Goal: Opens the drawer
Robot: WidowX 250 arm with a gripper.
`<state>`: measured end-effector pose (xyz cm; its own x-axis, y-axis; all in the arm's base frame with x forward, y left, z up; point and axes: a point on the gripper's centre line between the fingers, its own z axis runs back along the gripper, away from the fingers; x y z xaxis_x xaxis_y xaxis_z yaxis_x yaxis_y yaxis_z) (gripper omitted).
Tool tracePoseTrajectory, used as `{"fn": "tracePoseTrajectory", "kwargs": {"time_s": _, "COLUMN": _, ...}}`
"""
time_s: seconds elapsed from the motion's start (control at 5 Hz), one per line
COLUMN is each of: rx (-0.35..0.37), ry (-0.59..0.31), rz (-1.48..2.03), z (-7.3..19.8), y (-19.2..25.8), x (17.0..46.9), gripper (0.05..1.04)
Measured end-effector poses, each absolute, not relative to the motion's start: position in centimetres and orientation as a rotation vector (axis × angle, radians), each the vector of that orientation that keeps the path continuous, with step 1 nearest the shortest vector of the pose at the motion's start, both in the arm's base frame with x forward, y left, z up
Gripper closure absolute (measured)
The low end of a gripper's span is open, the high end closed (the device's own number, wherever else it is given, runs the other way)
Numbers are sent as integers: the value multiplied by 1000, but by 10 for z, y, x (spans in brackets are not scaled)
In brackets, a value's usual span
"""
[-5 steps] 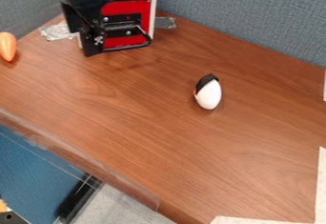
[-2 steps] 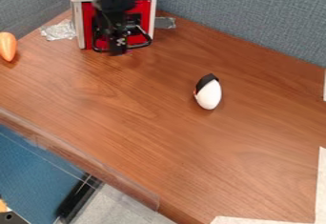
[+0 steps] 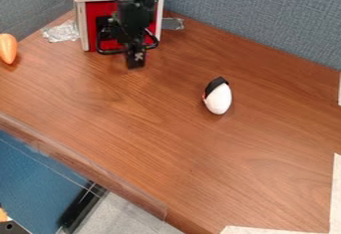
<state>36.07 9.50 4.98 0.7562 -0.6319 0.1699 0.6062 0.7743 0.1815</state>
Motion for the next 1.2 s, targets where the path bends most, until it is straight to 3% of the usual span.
{"fn": "tracePoseTrajectory", "kwargs": {"time_s": 0.2, "rx": 163, "ry": -276, "rz": -684, "z": 47, "y": 98, "x": 371, "gripper": 111}}
{"fn": "tracePoseTrajectory", "kwargs": {"time_s": 0.6, "rx": 181, "ry": -292, "rz": -682, "z": 20, "y": 103, "x": 376, "gripper": 711}}
{"fn": "tracePoseTrajectory", "kwargs": {"time_s": 0.8, "rx": 168, "ry": -296, "rz": -669, "z": 19, "y": 104, "x": 375, "gripper": 911}}
{"fn": "tracePoseTrajectory", "kwargs": {"time_s": 1.2, "rx": 72, "ry": -283, "rz": -689, "z": 28, "y": 79, "x": 352, "gripper": 952}}
